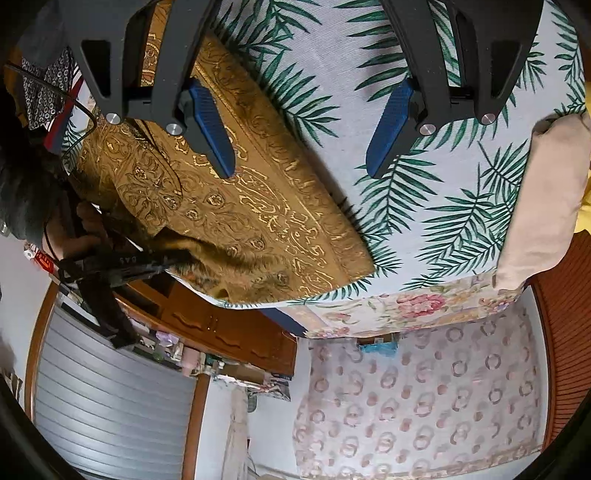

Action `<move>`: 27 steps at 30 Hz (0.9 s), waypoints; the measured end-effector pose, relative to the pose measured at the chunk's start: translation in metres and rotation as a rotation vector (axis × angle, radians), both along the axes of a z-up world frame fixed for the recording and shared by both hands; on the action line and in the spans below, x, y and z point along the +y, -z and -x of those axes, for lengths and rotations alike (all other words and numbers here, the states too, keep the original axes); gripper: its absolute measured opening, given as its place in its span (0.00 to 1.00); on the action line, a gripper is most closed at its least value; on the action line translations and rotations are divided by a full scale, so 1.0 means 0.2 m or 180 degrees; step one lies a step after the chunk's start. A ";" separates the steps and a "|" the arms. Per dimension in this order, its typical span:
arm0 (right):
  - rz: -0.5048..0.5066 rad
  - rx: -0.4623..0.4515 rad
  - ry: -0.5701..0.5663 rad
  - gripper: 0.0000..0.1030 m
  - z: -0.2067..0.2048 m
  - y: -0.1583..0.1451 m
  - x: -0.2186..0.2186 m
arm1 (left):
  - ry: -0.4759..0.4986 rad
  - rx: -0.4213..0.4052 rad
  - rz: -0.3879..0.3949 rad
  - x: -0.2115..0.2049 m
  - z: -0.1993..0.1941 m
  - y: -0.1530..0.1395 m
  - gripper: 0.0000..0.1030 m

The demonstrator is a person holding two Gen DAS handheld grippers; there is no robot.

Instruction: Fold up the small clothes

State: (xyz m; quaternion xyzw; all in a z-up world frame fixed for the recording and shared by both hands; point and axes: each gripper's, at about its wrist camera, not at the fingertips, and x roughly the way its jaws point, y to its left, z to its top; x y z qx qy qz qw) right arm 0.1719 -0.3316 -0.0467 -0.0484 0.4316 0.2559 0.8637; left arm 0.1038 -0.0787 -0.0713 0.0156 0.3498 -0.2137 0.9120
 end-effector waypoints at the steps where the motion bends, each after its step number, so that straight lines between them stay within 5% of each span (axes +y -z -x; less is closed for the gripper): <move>1: -0.0029 -0.0056 0.0009 0.06 0.01 -0.02 -0.02 | 0.0005 0.0002 -0.0009 -0.01 0.00 0.00 0.72; 6: -0.0131 -0.0340 0.0186 0.04 0.07 -0.13 -0.12 | 0.0031 0.0012 -0.0024 -0.02 0.00 0.01 0.72; 13: 0.0222 -0.0385 0.0641 0.04 0.11 -0.15 -0.29 | 0.0062 0.0024 0.0006 -0.04 0.03 0.02 0.72; 20: 0.0350 -0.0497 0.0739 0.43 0.22 -0.16 -0.27 | 0.0082 0.0017 -0.0004 -0.04 0.06 0.03 0.72; 27: 0.0284 -0.0520 0.0364 0.46 0.46 -0.19 -0.06 | 0.0103 0.0025 0.0036 -0.04 0.07 0.04 0.72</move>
